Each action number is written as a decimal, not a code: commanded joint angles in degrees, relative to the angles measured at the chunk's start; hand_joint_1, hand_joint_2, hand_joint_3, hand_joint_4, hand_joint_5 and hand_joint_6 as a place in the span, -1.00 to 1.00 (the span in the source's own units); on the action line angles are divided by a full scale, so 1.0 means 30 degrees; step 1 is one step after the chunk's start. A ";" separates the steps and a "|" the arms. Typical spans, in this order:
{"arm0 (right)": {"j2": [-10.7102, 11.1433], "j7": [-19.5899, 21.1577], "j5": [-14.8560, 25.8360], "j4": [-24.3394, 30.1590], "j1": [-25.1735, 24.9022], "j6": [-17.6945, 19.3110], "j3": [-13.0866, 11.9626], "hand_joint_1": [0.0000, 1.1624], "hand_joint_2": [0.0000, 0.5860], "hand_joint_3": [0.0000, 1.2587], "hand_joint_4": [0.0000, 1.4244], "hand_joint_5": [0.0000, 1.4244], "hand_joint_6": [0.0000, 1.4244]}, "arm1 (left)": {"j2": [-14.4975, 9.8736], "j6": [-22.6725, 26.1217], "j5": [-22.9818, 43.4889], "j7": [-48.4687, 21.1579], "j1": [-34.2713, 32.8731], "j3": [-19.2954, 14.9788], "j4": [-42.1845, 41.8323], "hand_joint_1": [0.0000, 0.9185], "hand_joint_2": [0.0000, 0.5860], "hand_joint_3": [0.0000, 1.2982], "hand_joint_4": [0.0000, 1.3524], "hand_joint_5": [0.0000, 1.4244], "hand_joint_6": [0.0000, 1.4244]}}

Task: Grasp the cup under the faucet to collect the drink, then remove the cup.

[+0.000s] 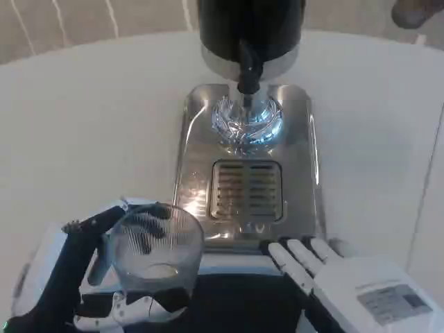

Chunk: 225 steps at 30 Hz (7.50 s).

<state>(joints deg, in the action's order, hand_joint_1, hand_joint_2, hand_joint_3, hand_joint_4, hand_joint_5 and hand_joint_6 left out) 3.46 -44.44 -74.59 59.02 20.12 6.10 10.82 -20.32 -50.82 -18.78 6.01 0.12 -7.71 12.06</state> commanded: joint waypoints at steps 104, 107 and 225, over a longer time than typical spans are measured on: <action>-0.4234 -0.1227 0.5990 0.0328 0.3390 0.6948 -0.9435 -0.68 0.86 -1.00 -1.00 -1.00 -1.00 | 0.2849 0.3324 -0.5563 1.1518 -1.6681 0.8596 1.8572 0.08 -0.95 -0.06 -0.16 0.22 0.77; -0.4235 -0.1285 0.6051 0.0328 0.3320 0.7001 -0.9455 -0.68 0.85 -1.00 -1.00 -1.00 -1.00 | 0.2790 0.3650 -0.5788 1.1782 -1.6699 0.8918 1.8572 -0.21 -0.81 -0.17 -0.34 0.10 0.64; -0.1676 0.4329 1.2224 -0.4994 -1.4238 -1.3316 -0.2821 -0.61 1.00 -1.00 -1.00 -1.00 -1.00 | -0.7031 0.4547 -0.6060 0.2902 -0.1565 0.5082 0.1007 -0.77 -0.75 -1.00 -1.00 -1.00 -0.94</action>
<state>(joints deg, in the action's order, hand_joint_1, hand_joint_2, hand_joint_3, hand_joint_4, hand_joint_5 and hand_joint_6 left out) -2.36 -33.23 -39.81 45.60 -20.76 -33.06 2.30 -41.53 -37.74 -36.74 15.52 -5.94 8.16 16.16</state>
